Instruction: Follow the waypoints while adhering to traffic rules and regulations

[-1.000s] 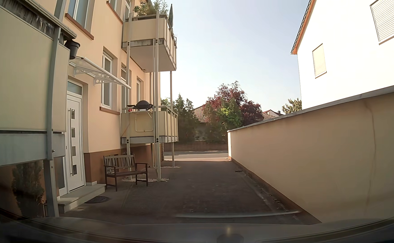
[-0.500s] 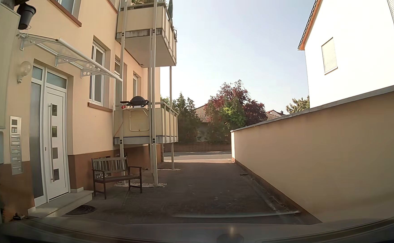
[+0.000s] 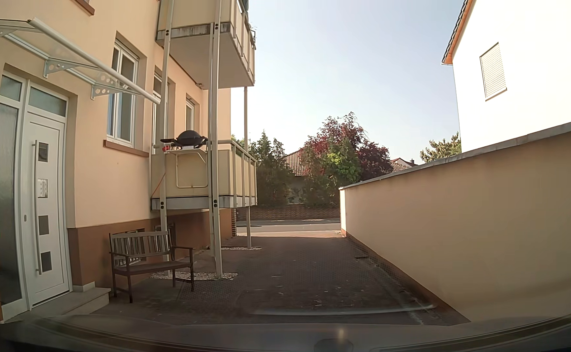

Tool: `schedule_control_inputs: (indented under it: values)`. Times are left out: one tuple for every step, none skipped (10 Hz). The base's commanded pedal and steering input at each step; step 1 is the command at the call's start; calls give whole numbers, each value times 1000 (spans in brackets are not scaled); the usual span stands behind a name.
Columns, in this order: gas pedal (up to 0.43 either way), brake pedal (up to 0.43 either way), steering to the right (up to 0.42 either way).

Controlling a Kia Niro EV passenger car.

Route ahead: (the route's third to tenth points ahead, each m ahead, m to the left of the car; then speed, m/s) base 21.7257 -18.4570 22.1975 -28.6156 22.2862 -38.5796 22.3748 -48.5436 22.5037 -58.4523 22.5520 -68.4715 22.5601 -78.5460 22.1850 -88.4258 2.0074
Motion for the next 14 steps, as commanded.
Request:
schedule_control_inputs:
  values:
    - [0,30,-20]
    - [0,30,-14]
    - [0,30,-12]
    - [0,30,-11]
    - [0,30,-9]
    - [0,30,-9]
    - [0,30,-9]
    - [0,30,-8]
    - [0,30,-2]
    - [0,30,2]
    - [0,30,3]
    - [0,30,3]
    - [0,30,7]
    - [0,30,11]
